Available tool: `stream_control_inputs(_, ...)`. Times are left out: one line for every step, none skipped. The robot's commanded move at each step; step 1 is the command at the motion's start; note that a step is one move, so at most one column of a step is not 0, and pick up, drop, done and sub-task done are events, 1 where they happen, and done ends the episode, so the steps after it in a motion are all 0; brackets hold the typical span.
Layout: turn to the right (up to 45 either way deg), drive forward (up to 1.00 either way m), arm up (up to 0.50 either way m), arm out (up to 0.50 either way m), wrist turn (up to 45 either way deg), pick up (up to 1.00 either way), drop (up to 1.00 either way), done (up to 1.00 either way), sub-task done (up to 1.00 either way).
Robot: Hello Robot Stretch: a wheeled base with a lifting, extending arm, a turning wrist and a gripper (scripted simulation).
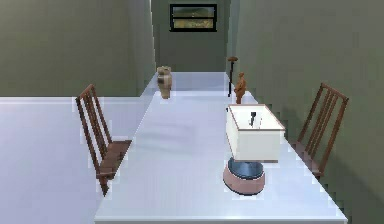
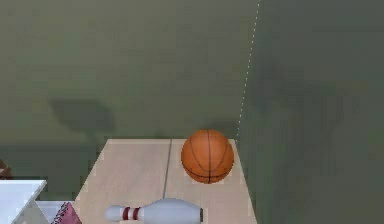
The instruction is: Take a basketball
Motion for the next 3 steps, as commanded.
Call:
stream_control_inputs(0.0, 0.00, 0.50, 0.00, 0.0, 0.00, 0.00, 0.00, 0.00)
stream_control_inputs(0.0, 0.00, 0.38, 0.00, 0.0, 0.00, 0.00, 0.00, 0.00)
stream_control_inputs(0.0, 0.00, 0.00, 0.26, 0.0, 0.00, 0.00, 0.00, 0.00)
